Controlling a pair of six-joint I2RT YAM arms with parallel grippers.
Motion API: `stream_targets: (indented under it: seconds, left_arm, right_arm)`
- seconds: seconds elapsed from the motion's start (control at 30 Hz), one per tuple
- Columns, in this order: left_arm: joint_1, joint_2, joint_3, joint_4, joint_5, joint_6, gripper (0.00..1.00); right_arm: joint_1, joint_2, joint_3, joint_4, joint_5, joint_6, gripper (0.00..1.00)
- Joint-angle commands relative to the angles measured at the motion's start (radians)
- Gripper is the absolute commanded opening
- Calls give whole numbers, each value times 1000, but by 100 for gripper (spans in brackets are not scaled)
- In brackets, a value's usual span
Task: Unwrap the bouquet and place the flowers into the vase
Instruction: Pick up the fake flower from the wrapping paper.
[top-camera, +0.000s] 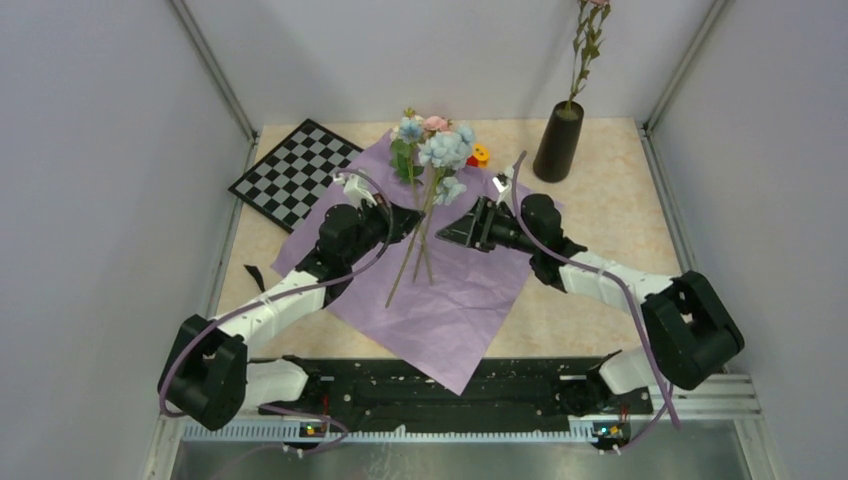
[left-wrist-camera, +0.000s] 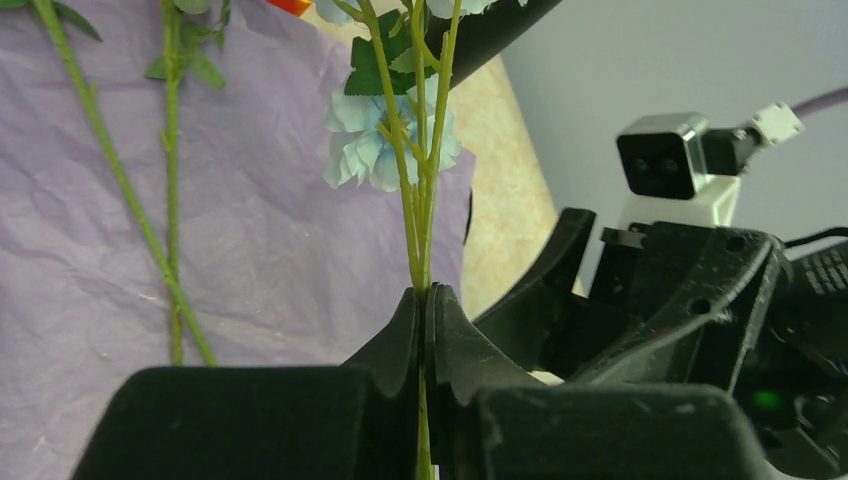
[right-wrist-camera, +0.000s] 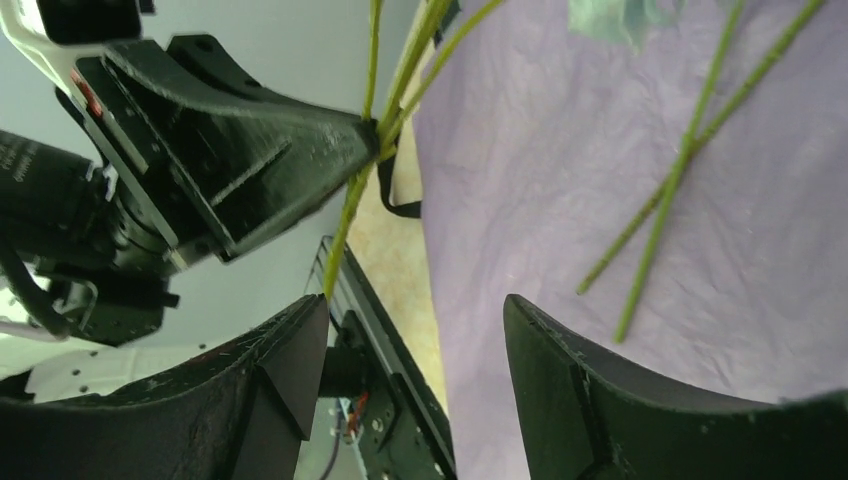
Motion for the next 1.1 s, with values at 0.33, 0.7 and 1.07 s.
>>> stream_targets:
  seconds: [0.33, 0.7, 1.07]
  left_arm:
    - [0, -106, -78, 234, 87, -127, 0]
    - [0, -116, -91, 261, 124, -154, 0]
    - [1, -109, -89, 284, 148, -181, 0]
  right_arm:
    - [28, 155, 166, 320, -24, 193, 67]
    - [28, 214, 241, 357, -40, 227, 60]
    - [28, 215, 247, 389, -42, 232, 34]
